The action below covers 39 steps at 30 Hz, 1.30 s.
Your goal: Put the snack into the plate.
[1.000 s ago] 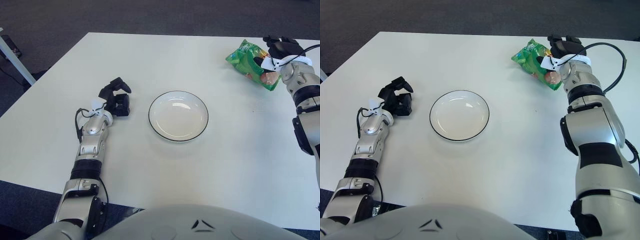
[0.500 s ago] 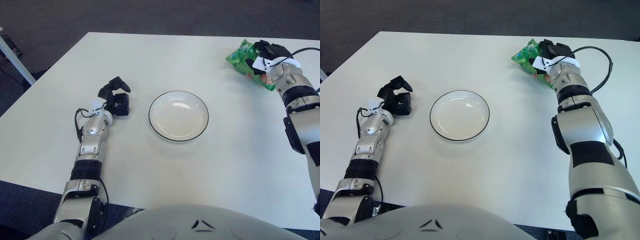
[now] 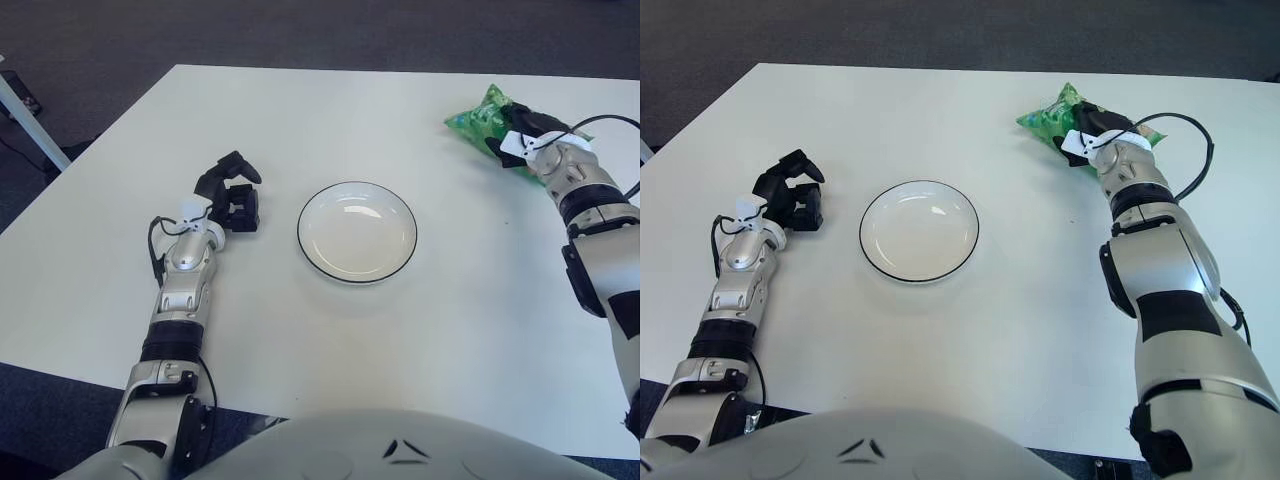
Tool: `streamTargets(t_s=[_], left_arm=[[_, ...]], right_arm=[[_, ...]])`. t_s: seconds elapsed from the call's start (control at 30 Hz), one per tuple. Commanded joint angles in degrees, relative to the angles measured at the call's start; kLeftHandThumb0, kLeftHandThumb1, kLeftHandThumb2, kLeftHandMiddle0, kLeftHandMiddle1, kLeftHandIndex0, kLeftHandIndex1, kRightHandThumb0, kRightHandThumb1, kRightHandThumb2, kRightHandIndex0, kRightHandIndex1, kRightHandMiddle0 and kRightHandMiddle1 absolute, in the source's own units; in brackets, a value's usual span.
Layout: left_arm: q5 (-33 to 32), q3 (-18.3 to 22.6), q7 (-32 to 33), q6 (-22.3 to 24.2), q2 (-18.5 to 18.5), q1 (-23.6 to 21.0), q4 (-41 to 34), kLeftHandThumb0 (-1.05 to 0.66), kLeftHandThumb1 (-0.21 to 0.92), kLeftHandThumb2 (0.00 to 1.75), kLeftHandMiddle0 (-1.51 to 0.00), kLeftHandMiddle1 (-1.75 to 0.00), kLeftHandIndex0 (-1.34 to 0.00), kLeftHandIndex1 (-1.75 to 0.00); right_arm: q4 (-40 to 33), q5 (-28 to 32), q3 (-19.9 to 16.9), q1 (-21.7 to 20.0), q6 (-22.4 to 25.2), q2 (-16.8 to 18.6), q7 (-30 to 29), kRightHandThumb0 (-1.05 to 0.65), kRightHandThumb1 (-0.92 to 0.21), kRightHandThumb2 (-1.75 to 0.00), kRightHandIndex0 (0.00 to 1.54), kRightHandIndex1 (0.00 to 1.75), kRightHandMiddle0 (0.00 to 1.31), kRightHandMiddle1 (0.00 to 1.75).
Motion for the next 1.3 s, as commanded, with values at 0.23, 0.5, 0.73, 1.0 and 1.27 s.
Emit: streamTargets(t_s=[0.23, 0.5, 0.73, 1.0, 1.27], left_arm=[[0.43, -0.81, 0.09, -0.40, -2.61, 6.91, 4.39, -0.52, 0.21, 1.45, -1.29, -1.75, -0.70, -1.75], [0.66, -0.98, -0.01, -1.44, -2.58, 6.68, 5.08, -0.51, 0.24, 1.41, -1.31, -1.75, -0.68, -1.75], [0.46, -0.81, 0.32, -2.19, -2.93, 6.31, 5.73, -0.51, 0.24, 1.41, -1.30, -1.75, -0.67, -1.75], [1.30, -1.17, 0.99, -1.68, -2.77, 6.23, 5.26, -0.52, 0.20, 1.45, -1.29, -1.75, -0.71, -1.75], [1.07, -0.98, 0.06, -0.65, -2.30, 5.38, 6.28, -0.52, 0.21, 1.45, -1.30, -1.75, -0.70, -1.75]], right_arm=[[-0.18, 0.39, 0.42, 0.97, -3.18, 0.58, 3.89, -0.99, -0.92, -1.07, 0.13, 0.06, 0.00, 0.49], [-1.26, 1.04, 0.16, 2.08, -7.24, -1.10, 6.56, -0.99, -0.92, -1.03, 0.14, 0.06, 0.00, 0.50], [-3.22, 1.33, 0.36, 3.81, -13.29, -4.18, 9.46, -0.96, -0.92, -1.01, 0.13, 0.06, 0.00, 0.52], [-20.62, 5.16, -1.50, 13.00, -24.88, -13.09, 16.81, -0.92, -0.92, -0.98, 0.15, 0.06, 0.00, 0.49], [-45.82, 11.66, -6.80, 23.35, -21.17, -19.88, 27.67, -0.90, -0.92, -0.98, 0.19, 0.09, 0.00, 0.48]])
